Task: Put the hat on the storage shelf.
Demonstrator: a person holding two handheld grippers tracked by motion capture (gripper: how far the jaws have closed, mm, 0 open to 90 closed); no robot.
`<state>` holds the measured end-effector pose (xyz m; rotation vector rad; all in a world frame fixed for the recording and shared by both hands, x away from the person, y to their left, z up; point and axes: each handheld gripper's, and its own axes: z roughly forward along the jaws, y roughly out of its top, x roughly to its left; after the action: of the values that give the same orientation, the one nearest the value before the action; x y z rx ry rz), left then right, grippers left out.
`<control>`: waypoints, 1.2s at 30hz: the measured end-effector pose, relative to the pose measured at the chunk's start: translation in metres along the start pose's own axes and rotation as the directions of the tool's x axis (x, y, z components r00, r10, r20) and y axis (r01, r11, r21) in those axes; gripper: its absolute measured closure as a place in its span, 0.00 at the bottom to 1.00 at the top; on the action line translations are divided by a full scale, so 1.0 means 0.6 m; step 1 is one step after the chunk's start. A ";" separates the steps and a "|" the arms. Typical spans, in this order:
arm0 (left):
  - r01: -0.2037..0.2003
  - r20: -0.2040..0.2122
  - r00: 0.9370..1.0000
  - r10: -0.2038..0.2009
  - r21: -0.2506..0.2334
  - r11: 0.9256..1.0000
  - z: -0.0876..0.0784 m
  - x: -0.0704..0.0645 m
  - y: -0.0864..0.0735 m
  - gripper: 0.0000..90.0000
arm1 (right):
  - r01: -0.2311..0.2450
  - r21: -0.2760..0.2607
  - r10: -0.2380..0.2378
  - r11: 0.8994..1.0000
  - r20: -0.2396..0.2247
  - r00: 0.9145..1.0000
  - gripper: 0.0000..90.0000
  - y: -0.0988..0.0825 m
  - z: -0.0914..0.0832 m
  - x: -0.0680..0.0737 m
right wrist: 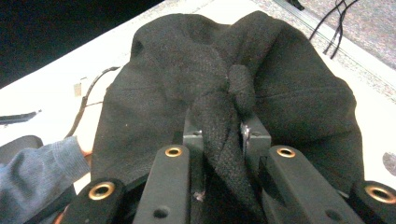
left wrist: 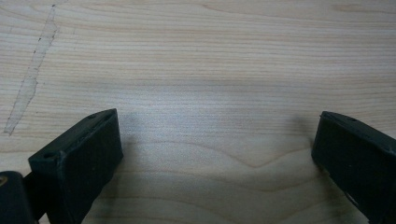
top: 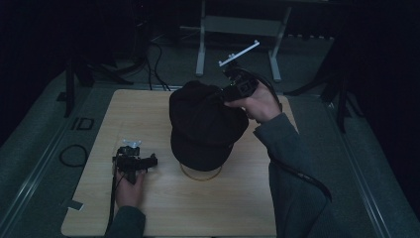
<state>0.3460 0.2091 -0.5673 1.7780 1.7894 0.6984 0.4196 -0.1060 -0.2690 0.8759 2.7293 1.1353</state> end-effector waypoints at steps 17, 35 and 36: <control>-0.002 0.001 1.000 0.002 0.000 1.000 0.000 0.000 0.000 0.01 | 0.004 0.065 -0.009 0.998 0.074 0.997 0.54 -0.009 0.037 -0.006; 0.001 0.001 1.000 -0.001 -0.001 1.000 0.000 0.000 0.000 0.01 | 0.025 0.074 -0.032 0.997 0.094 0.995 0.45 -0.015 0.037 -0.001; 0.001 0.000 1.000 -0.001 -0.001 1.000 0.000 0.000 0.000 0.01 | 0.026 0.073 -0.033 0.997 0.097 0.995 0.44 -0.017 0.034 -0.003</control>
<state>0.3461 0.2091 -0.5673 1.7765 1.7893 0.6988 0.4214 -0.0995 -0.2912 0.8719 2.7091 0.9678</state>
